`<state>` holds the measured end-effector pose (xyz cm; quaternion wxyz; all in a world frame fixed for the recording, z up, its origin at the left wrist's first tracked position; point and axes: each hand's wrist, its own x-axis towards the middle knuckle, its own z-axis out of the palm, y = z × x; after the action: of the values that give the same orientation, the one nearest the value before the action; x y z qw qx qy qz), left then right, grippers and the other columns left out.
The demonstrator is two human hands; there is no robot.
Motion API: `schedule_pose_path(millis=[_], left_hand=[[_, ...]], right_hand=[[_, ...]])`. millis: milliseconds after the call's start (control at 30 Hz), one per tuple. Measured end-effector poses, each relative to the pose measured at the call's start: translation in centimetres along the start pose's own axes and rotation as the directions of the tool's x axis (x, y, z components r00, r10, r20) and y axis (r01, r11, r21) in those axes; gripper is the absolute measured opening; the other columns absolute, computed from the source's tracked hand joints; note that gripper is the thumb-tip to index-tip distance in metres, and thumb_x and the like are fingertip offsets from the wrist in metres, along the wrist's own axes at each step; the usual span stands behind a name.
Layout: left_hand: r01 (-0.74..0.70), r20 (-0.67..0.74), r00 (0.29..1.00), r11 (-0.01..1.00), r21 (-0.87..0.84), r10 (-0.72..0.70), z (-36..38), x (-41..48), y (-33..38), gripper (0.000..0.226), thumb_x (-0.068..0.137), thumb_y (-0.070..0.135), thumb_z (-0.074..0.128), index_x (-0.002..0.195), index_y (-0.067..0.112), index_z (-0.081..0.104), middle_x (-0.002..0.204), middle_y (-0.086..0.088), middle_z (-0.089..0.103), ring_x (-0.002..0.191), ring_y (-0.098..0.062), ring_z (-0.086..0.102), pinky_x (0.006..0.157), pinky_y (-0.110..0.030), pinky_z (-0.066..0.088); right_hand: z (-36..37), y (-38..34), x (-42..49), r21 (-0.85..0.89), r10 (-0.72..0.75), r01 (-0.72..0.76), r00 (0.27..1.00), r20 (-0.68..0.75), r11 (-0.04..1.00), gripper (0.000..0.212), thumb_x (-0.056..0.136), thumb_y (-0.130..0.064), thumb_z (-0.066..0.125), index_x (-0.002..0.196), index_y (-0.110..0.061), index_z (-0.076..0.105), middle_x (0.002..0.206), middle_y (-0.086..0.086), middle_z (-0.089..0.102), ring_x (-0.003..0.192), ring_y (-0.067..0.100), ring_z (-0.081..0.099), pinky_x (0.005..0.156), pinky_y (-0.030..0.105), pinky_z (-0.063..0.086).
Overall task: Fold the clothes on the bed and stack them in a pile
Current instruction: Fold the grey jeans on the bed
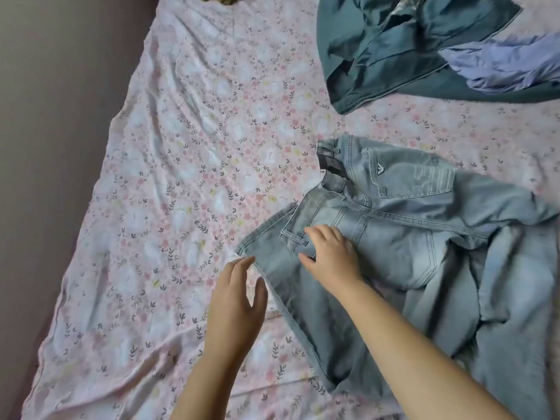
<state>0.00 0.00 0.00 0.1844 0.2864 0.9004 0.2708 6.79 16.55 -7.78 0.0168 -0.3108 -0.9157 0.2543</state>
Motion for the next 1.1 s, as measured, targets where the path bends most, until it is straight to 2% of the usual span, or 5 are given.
schedule_pose_path(millis=[167, 467, 567, 900, 1100], left_hand=[[0.004, 0.019, 1.0, 1.0, 0.01, -0.005, 0.9, 0.0, -1.1, 0.037, 0.088, 0.012, 0.057, 0.125, 0.011, 0.053, 0.121, -0.002, 0.057, 0.114, -0.016, 0.052, 0.09, -0.022, 0.036], [-0.143, 0.053, 0.988, 0.99, -0.019, 0.144, 0.7, -1.7, 4.2, 0.037, 0.085, 0.009, 0.06, 0.122, 0.008, 0.055, 0.12, -0.004, 0.057, 0.112, -0.019, 0.053, 0.09, -0.017, 0.034], [-0.239, 0.105, 0.965, 0.971, -0.017, 0.24, 1.0, -3.2, 7.2, 0.037, 0.085, 0.011, 0.059, 0.121, 0.005, 0.055, 0.121, -0.008, 0.057, 0.112, -0.024, 0.054, 0.093, -0.026, 0.039], [-0.502, 0.325, 0.81, 0.864, -0.042, 0.487, 5.9, -10.4, 17.6, 0.038, 0.085, 0.028, 0.056, 0.118, 0.008, 0.058, 0.119, -0.005, 0.06, 0.107, -0.023, 0.057, 0.091, -0.024, 0.039], [-0.61, 0.489, 0.696, 0.793, 0.016, 0.525, 10.9, -13.4, 17.9, 0.049, 0.08, 0.039, 0.044, 0.114, 0.007, 0.061, 0.115, -0.011, 0.062, 0.102, -0.031, 0.061, 0.088, -0.038, 0.049]], right_hand=[[2.1, 0.9, 0.8, -0.11, -0.014, 0.01, 0.999, -0.039, 0.994, 0.038, 0.048, -0.015, 0.084, 0.081, -0.012, 0.066, 0.075, 0.006, 0.063, 0.068, 0.028, 0.063, 0.052, 0.033, 0.05], [-5.5, 2.5, -6.5, 0.417, 0.18, -0.147, 0.983, -0.041, 0.897, 0.024, 0.08, 0.001, 0.062, 0.103, -0.005, 0.067, 0.096, 0.006, 0.069, 0.089, 0.023, 0.063, 0.077, 0.023, 0.043], [-9.1, 4.7, -11.5, 0.599, 0.296, -0.21, 0.954, -0.047, 0.773, 0.025, 0.078, 0.01, 0.061, 0.099, -0.002, 0.066, 0.083, -0.01, 0.065, 0.078, -0.003, 0.062, 0.075, 0.006, 0.043], [-18.0, 14.1, -29.7, 0.823, 0.684, -0.365, 0.729, -0.038, 0.435, 0.028, 0.085, 0.012, 0.05, 0.102, -0.007, 0.061, 0.077, -0.02, 0.068, 0.073, -0.015, 0.059, 0.07, 0.004, 0.044], [-20.2, 20.1, -40.2, 0.849, 0.872, -0.424, 0.482, -0.083, 0.315, 0.025, 0.09, 0.007, 0.046, 0.102, -0.011, 0.058, 0.072, -0.03, 0.067, 0.069, -0.012, 0.06, 0.064, 0.004, 0.044]])
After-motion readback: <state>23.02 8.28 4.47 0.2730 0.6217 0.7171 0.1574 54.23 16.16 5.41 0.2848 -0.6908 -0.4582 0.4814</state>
